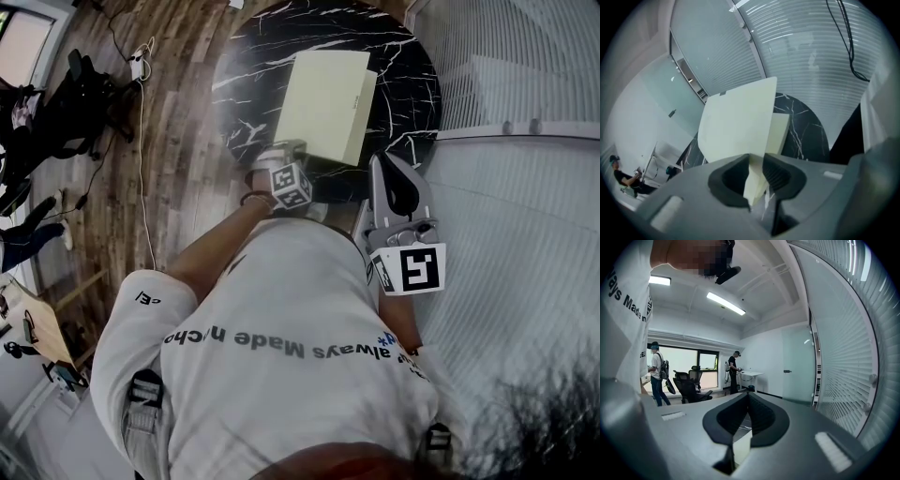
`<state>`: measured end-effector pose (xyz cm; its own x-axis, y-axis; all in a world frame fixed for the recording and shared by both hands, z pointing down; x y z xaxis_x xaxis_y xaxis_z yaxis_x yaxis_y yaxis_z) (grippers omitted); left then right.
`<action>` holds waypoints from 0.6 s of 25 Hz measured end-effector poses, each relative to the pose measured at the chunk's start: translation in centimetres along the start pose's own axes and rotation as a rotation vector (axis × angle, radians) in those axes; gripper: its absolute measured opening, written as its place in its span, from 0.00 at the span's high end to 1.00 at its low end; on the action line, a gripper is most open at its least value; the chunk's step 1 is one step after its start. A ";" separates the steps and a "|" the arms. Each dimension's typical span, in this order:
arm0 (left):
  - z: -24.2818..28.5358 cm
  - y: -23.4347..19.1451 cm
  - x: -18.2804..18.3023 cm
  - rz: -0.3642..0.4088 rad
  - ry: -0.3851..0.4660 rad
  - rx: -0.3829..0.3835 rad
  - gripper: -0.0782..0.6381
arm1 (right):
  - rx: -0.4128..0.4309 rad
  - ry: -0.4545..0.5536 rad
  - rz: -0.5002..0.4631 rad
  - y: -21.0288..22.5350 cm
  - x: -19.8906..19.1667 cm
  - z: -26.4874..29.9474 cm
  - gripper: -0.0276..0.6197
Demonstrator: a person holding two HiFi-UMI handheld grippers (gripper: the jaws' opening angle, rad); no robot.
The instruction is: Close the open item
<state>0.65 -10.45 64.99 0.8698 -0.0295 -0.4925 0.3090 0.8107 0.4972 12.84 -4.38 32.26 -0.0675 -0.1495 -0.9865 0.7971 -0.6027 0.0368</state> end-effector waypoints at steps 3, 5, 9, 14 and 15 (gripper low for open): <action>0.6 0.5 0.4 0.025 -0.007 -0.030 0.76 | 0.001 -0.010 0.002 0.0 -0.4 0.3 0.96; 1.0 0.9 0.5 0.039 -0.012 -0.047 0.76 | 0.001 -0.020 0.004 0.1 -1.1 0.5 0.96; 1.6 1.8 0.2 0.060 -0.025 -0.084 0.75 | -0.008 -0.063 0.005 0.8 -3.4 1.5 0.96; 2.1 2.1 0.3 0.080 -0.035 -0.112 0.74 | -0.033 -0.168 -0.024 2.2 -7.3 4.0 0.95; 2.3 2.2 0.3 0.082 -0.037 -0.119 0.74 | -0.037 -0.189 -0.034 2.6 -8.2 4.5 0.96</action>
<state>2.47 -10.00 67.60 0.9044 0.0205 -0.4261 0.1900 0.8749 0.4455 12.79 -8.30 41.20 -0.2036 -0.2765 -0.9392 0.8137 -0.5813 -0.0052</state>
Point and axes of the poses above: the fingertips, and each gripper's own axes: z forward along the fingers, y to its right, x out of its top, the point moved 6 cm from there along -z, backward along the fingers, and after that the axes turned 11 degrees about x, right-handed, at the moved point
